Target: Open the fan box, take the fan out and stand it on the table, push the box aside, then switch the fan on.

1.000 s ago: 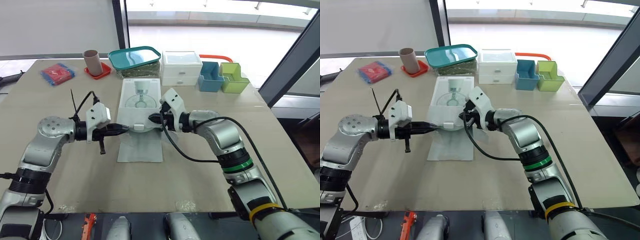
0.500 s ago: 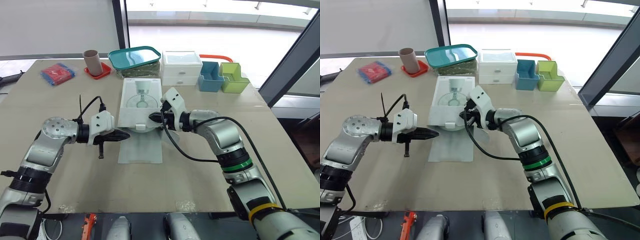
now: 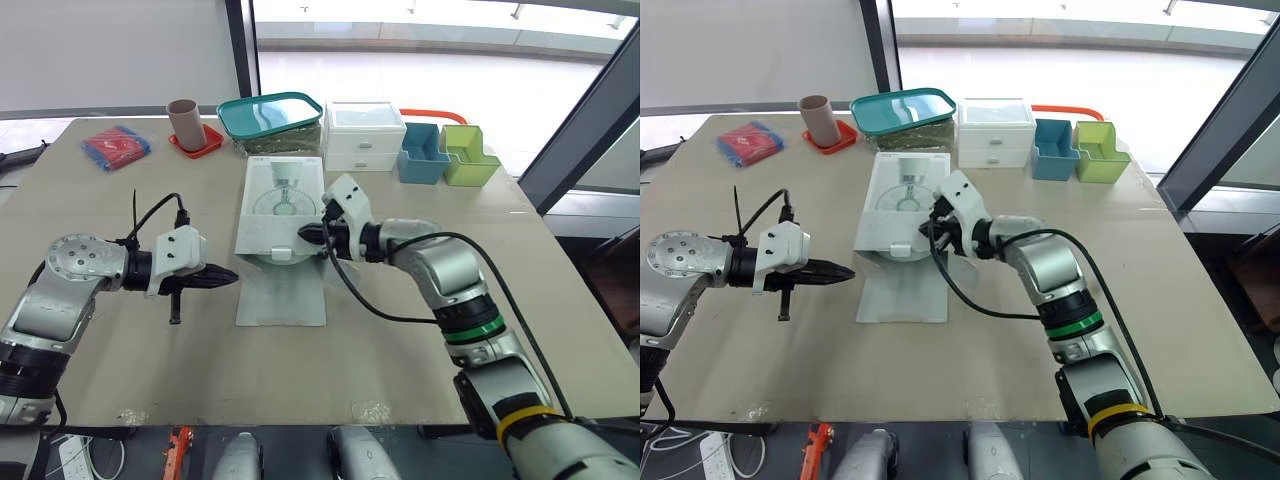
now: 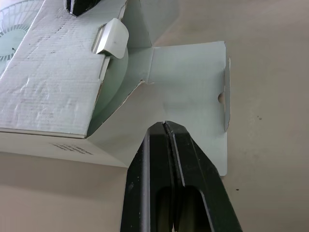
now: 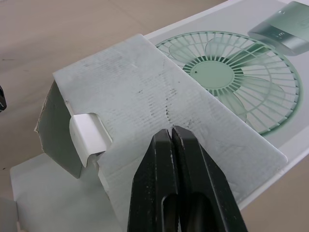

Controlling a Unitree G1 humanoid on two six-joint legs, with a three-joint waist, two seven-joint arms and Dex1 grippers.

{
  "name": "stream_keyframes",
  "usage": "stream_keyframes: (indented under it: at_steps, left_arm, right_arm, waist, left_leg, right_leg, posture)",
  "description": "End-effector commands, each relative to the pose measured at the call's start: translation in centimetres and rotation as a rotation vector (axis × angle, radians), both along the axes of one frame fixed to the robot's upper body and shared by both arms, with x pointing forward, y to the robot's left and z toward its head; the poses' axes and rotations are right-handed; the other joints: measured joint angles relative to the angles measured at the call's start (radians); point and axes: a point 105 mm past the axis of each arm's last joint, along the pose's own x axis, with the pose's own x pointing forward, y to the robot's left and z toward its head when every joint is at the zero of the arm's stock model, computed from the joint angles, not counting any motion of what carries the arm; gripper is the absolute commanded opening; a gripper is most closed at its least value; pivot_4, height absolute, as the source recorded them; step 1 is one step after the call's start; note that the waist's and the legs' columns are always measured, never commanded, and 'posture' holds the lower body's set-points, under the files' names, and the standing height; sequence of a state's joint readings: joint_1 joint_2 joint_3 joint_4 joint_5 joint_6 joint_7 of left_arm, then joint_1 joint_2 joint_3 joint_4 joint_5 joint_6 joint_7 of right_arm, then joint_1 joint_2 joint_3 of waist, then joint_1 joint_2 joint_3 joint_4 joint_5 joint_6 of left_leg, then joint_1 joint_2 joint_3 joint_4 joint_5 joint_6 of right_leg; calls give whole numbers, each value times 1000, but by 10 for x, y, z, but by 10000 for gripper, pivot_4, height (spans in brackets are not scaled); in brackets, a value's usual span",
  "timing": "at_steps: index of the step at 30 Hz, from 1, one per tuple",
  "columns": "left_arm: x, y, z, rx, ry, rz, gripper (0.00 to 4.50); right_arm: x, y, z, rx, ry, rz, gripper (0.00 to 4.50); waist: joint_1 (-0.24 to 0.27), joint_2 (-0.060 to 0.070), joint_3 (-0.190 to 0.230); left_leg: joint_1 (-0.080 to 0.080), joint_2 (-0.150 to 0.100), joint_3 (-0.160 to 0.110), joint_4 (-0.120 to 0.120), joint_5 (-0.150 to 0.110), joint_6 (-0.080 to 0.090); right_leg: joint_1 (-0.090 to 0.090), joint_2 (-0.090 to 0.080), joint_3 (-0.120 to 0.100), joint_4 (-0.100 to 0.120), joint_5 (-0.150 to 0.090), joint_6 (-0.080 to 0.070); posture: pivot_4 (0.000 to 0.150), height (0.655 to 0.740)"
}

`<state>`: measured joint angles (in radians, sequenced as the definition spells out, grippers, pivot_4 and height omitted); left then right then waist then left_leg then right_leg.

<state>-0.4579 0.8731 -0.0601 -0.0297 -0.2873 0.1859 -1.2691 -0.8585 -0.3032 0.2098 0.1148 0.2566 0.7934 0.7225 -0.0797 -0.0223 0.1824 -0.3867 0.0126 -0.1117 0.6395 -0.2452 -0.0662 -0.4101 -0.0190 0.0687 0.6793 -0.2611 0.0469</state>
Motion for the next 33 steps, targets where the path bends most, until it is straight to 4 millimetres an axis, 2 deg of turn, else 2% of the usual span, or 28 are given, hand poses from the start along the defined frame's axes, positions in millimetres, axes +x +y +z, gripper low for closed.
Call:
stream_keyframes:
  at_steps: [1,10,18,24,33]
  left_arm:
    - [2,-4,19,-36,-64,-6,0]
    - [6,-27,39,-76,-128,-69,0]
    - [13,-49,35,-49,-163,-123,0]
    - [15,-48,25,23,-176,-138,0]
    - [15,-30,8,152,-171,-119,0]
  right_arm:
    - [0,-4,23,29,-58,1,388]
    - [11,-17,10,-13,-50,-62,388]
    - [12,-17,10,-17,-57,-63,388]
    - [12,-17,11,-16,-63,-65,388]
    - [13,-16,10,-22,-68,-63,388]
  waist:
    - [0,0,0]
    - [0,0,0]
    - [1,0,0]
    - [1,0,0]
    - [1,0,0]
  left_leg:
    - [0,0,0,0,0,0]
    - [-1,0,0,0,0,0]
    - [-1,0,0,0,0,0]
    - [-1,0,0,0,0,0]
    - [-1,0,0,0,0,0]
  right_leg:
    - [0,0,0,0,0,0]
    - [-1,0,0,0,0,0]
    - [-1,0,0,0,0,0]
    - [-1,0,0,0,0,0]
    - [-1,0,0,0,0,0]
  posture:
    - [1500,7400]
    - [1500,7400]
    - [1500,7400]
    - [1500,7400]
    - [1500,7400]
